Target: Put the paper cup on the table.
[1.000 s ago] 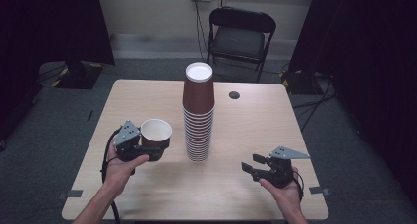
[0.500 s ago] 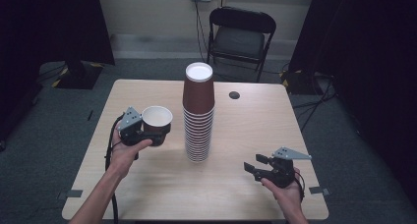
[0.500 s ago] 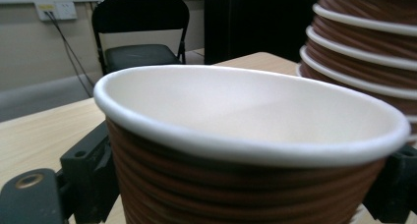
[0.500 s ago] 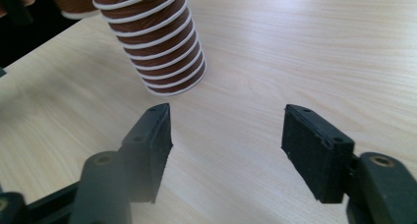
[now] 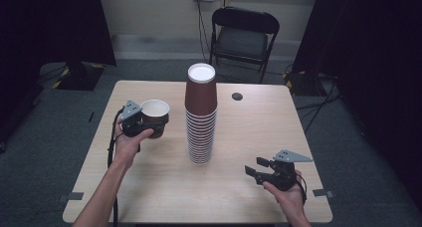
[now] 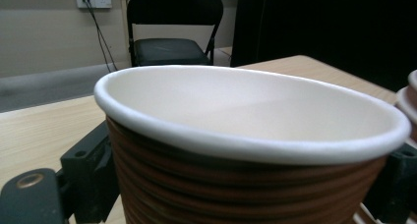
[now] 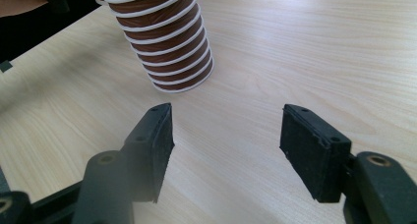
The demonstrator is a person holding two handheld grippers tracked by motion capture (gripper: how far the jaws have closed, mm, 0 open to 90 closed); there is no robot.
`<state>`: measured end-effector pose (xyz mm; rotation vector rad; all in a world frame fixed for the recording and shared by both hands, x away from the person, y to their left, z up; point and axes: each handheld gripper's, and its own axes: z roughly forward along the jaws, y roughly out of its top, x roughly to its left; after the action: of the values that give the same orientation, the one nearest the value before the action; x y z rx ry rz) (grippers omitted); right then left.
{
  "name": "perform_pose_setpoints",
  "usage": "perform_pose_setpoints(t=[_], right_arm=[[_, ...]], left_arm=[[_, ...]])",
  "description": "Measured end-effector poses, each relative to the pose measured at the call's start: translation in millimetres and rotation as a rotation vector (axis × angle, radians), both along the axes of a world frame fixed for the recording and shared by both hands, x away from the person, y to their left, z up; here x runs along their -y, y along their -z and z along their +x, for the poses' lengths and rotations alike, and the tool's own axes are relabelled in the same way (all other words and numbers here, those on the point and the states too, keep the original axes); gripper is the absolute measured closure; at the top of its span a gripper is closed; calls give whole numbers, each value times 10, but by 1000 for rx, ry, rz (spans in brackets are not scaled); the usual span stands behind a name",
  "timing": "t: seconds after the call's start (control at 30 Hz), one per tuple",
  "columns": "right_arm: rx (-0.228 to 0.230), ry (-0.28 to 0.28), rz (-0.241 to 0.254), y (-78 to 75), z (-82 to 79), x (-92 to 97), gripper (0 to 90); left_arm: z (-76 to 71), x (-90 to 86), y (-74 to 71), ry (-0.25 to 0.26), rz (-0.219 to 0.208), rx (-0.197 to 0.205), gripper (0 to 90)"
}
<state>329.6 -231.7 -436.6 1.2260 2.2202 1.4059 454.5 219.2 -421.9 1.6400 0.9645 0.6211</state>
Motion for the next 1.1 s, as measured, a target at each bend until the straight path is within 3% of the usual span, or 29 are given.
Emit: perform_pose_setpoints(t=[0.1,0.23,0.37,0.47,0.73,1.1], right_arm=[[-5,1,-5,12,-5,-1,373],[-6,1,-4,15,-34,9,382],[-7,1,-7,16,-60,13,382],[-7,1,-4,18,-42,12,382],[-16,-2,-8,38,-13,-1,382],[-21,-6,-4,39,-13,-16,376]], left_arm=[[69,-9,53,-16,13,-10,92],[127,-33,115,-31,-4,-23,91],[175,-10,184,-34,35,-38,88],[205,2,232,-23,17,-63,85],[249,19,332,-8,44,-99,84],[237,15,395,-14,82,-116,85]])
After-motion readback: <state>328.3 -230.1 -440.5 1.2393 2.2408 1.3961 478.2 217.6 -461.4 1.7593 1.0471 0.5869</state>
